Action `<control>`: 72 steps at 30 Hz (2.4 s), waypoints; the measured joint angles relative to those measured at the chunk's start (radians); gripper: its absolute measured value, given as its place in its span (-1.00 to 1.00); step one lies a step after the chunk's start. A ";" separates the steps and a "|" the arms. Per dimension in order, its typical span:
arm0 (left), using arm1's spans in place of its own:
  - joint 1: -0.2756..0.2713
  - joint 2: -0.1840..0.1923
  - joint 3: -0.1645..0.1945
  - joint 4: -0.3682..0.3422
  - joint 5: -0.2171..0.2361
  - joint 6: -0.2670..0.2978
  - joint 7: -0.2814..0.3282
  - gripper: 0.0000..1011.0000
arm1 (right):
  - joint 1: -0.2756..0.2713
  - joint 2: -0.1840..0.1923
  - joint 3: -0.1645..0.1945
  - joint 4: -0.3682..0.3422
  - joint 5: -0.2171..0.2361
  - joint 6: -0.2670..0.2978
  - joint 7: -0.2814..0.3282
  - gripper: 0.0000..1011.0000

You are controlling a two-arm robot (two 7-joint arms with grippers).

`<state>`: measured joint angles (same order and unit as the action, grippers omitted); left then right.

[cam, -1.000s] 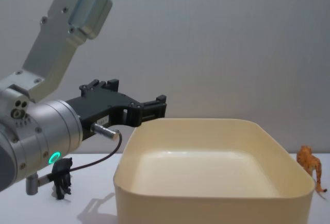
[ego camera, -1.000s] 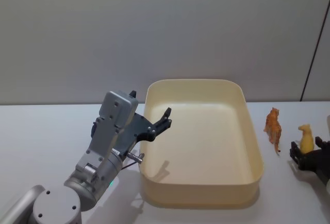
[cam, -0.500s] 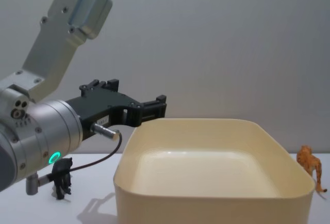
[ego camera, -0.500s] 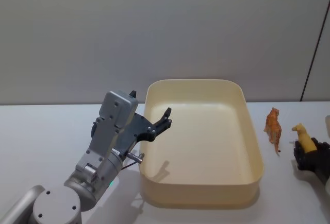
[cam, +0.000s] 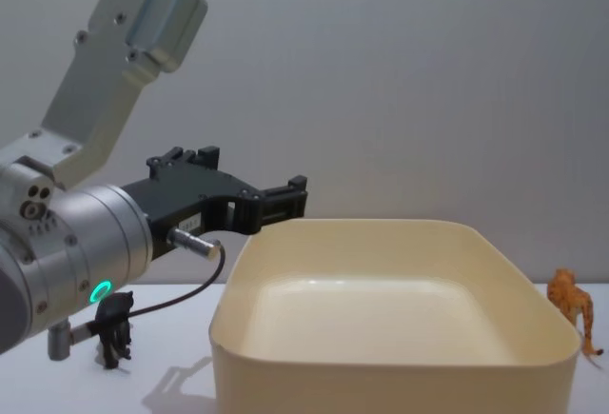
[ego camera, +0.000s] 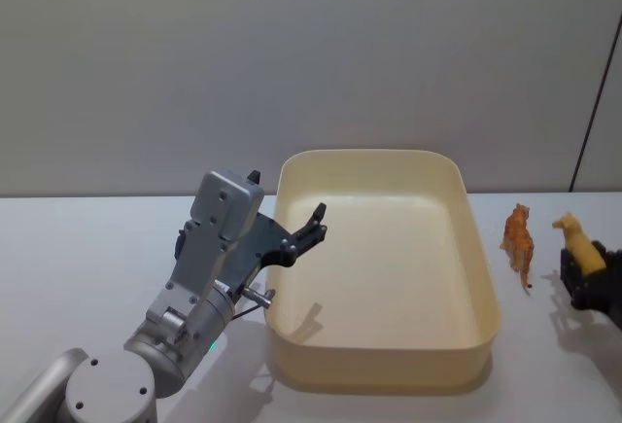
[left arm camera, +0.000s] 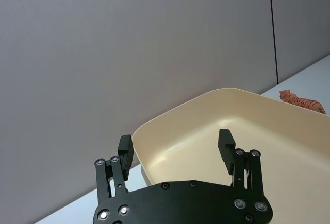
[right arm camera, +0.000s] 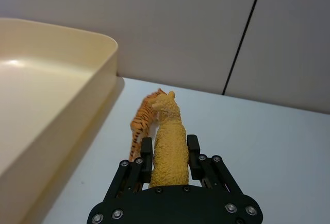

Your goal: Pick up the toy alternately with two hands and place it into the central storage box.

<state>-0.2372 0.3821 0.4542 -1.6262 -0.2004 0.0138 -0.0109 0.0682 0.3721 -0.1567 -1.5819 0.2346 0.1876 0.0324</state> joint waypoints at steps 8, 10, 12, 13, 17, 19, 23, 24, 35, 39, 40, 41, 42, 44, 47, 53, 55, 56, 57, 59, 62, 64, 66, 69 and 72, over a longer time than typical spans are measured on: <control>0.000 0.000 0.000 0.000 0.000 0.000 0.000 0.98 | -0.026 0.038 0.025 -0.102 0.060 -0.006 0.086 -0.24; 0.000 0.000 0.000 0.000 0.000 0.000 0.000 0.98 | -0.022 0.039 0.026 -0.116 0.069 -0.006 0.115 -0.24; 0.000 0.000 0.000 0.000 0.000 0.000 0.000 0.98 | -0.015 0.039 0.025 -0.123 0.072 -0.007 0.133 -0.24; 0.000 0.000 0.000 0.000 0.000 0.000 0.000 0.98 | -0.005 0.035 0.022 -0.125 0.073 -0.007 0.153 -0.24; 0.000 0.000 0.000 0.000 0.000 0.000 0.000 0.98 | 0.035 0.011 0.004 -0.110 0.064 -0.009 0.197 -0.24; 0.000 0.000 0.000 0.000 0.000 0.000 0.000 0.98 | 0.058 -0.005 -0.007 -0.093 0.053 -0.011 0.215 -0.24; 0.000 0.000 0.000 0.000 0.000 0.000 0.000 0.98 | 0.122 -0.051 -0.036 -0.030 0.010 -0.022 0.257 -0.24; 0.000 0.000 0.000 0.000 0.000 0.000 0.000 0.98 | 0.132 -0.058 -0.041 -0.020 0.003 -0.025 0.262 -0.24; 0.000 0.000 0.000 0.000 0.000 0.000 0.000 0.98 | 0.234 -0.130 -0.088 0.095 -0.065 -0.050 0.318 0.33; 0.000 0.000 0.000 0.000 0.000 0.000 0.000 0.98 | 0.243 -0.136 -0.092 0.104 -0.070 -0.053 0.323 0.59; 0.000 0.000 0.000 0.000 0.000 0.000 0.000 0.98 | 0.243 -0.135 -0.091 0.104 -0.070 -0.053 0.323 0.63; 0.000 0.000 0.000 0.000 0.000 0.000 0.000 0.98 | 0.243 -0.132 -0.088 0.103 -0.068 -0.054 0.320 0.70; 0.000 0.000 0.000 0.000 0.000 0.000 0.000 0.98 | 0.243 -0.132 -0.088 0.103 -0.068 -0.054 0.320 0.73; 0.000 0.000 0.000 0.000 0.000 0.000 0.000 0.98 | 0.239 -0.125 -0.082 0.097 -0.062 -0.054 0.312 0.89; 0.000 0.000 0.000 0.000 0.000 0.000 0.000 0.98 | 0.224 -0.107 -0.066 0.080 -0.045 -0.054 0.292 0.97; 0.000 0.000 0.000 0.000 0.000 0.000 0.000 0.98 | 0.188 -0.069 -0.032 0.043 -0.011 -0.048 0.257 0.98; 0.000 0.000 0.000 0.000 0.000 0.000 0.000 0.98 | 0.167 -0.050 -0.015 0.022 0.007 -0.042 0.242 0.98; 0.000 0.000 0.000 0.000 0.000 0.000 0.000 0.98 | 0.149 -0.034 -0.002 0.005 0.020 -0.037 0.231 0.98; 0.000 0.000 0.000 0.000 0.000 0.000 0.000 0.98 | 0.149 -0.034 -0.002 0.005 0.020 -0.037 0.231 0.98; 0.000 0.000 0.000 0.000 0.000 0.000 0.000 0.98 | 0.124 -0.016 0.015 -0.019 0.041 -0.027 0.217 0.98; 0.000 0.000 0.000 0.000 0.000 0.000 0.000 0.98 | 0.091 0.007 0.035 -0.050 0.065 -0.009 0.200 0.98; 0.000 0.000 0.000 0.000 0.000 0.000 0.000 0.98 | 0.068 0.023 0.048 -0.070 0.079 0.004 0.190 0.98; 0.000 0.000 0.000 0.000 0.000 0.000 0.000 0.98 | 0.056 0.031 0.055 -0.080 0.088 0.012 0.184 0.98; 0.000 0.000 0.000 0.000 0.000 0.000 0.000 0.98 | 0.034 0.043 0.065 -0.095 0.102 0.029 0.171 0.98; 0.000 0.000 0.000 0.000 0.000 0.000 0.000 0.98 | 0.018 0.053 0.072 -0.101 0.108 0.042 0.163 0.98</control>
<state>-0.2372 0.3821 0.4542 -1.6262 -0.2004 0.0138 -0.0109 0.0860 0.4247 -0.0851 -1.6830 0.3426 0.2298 0.1950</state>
